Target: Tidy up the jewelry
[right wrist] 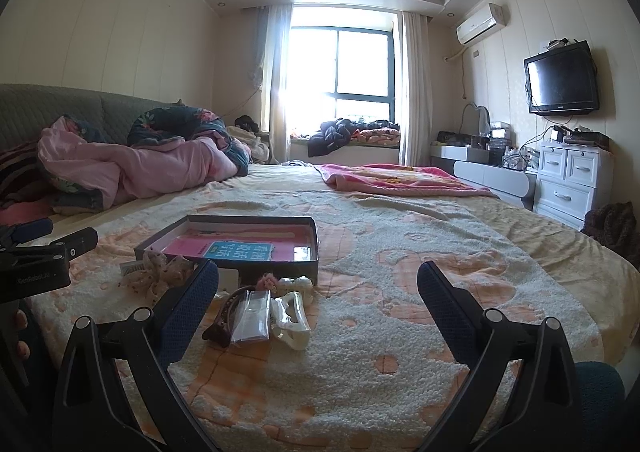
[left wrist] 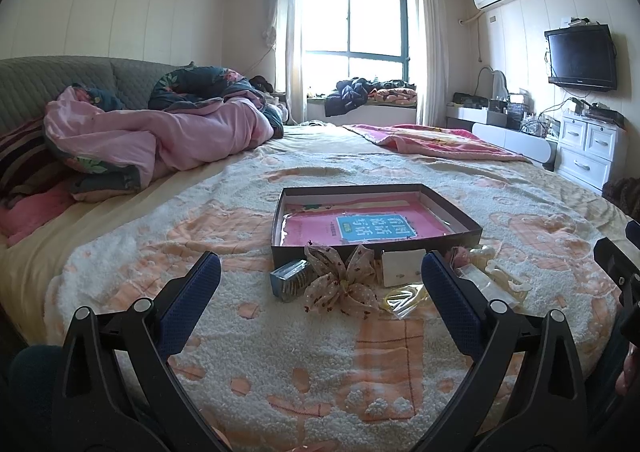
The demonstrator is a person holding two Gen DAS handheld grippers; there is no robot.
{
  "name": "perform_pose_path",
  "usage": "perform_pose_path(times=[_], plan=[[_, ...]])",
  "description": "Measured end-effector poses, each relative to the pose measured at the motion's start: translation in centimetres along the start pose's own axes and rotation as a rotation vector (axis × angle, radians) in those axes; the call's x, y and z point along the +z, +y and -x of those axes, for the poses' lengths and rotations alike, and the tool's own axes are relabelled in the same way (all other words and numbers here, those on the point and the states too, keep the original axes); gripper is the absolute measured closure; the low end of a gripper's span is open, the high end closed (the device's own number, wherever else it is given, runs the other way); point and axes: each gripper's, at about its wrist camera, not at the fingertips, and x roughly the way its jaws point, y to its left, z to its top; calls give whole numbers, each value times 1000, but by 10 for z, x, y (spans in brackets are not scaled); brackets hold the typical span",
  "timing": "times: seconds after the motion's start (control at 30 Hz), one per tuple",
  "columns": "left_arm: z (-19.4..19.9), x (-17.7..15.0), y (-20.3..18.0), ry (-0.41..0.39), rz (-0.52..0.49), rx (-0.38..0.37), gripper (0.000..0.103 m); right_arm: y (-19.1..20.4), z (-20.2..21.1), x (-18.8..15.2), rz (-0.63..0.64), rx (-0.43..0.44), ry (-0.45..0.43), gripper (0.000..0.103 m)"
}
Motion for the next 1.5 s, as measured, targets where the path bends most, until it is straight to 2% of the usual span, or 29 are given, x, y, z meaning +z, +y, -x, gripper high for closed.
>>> perform_pose_path(times=[0.97, 1.37, 1.5], plan=[[3, 3, -1, -19, -7, 1, 11, 3, 6, 4, 3, 13, -1, 6], [-3, -1, 2, 7, 18, -2, 11, 10, 4, 1, 32, 77, 28, 6], [-6, 0, 10, 26, 54, 8, 11, 16, 1, 2, 48, 112, 43, 6]])
